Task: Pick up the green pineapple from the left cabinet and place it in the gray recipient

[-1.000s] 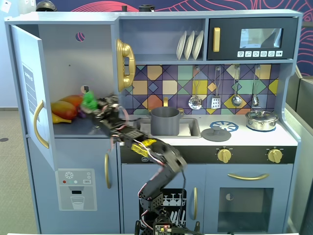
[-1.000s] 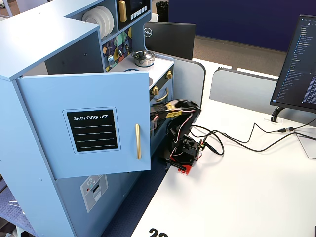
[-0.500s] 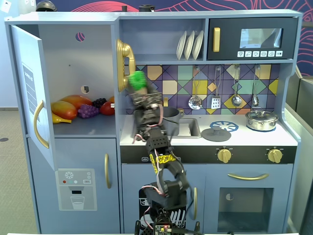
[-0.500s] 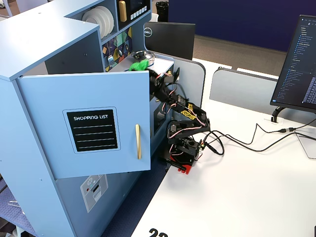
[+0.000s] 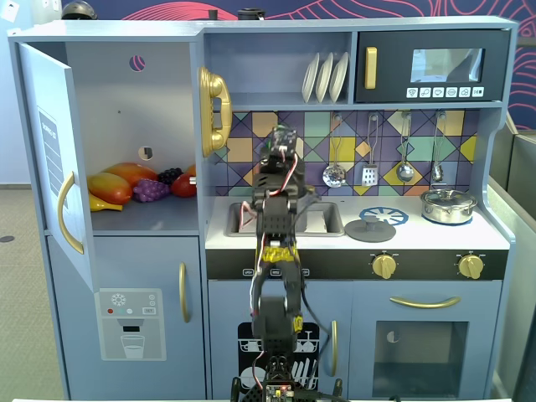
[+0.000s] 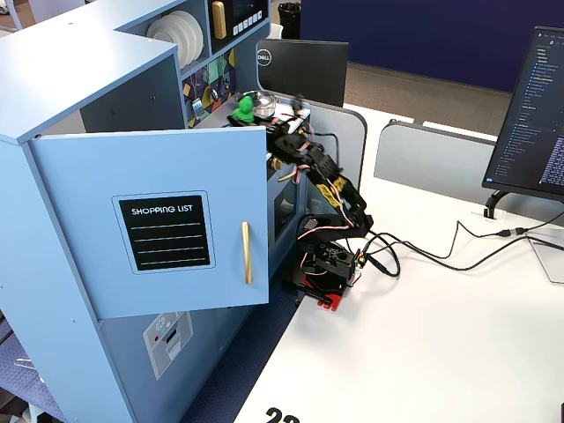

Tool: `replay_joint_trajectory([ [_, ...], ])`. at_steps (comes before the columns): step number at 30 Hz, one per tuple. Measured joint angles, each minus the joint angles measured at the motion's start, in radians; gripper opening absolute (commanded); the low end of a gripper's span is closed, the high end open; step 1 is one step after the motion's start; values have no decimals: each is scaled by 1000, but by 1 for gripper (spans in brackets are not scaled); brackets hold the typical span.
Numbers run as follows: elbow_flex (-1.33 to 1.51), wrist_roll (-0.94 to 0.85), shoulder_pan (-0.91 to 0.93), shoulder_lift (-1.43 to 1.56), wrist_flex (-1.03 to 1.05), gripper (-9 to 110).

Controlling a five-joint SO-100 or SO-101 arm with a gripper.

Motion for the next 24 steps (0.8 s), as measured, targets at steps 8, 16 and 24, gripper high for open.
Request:
replay_joint_trajectory([
  [8, -46, -12, 17, -221, 40, 0],
  [16, -133, -49, 9, -411, 40, 10],
  [24, -209, -15, -5, -491, 40, 31],
])
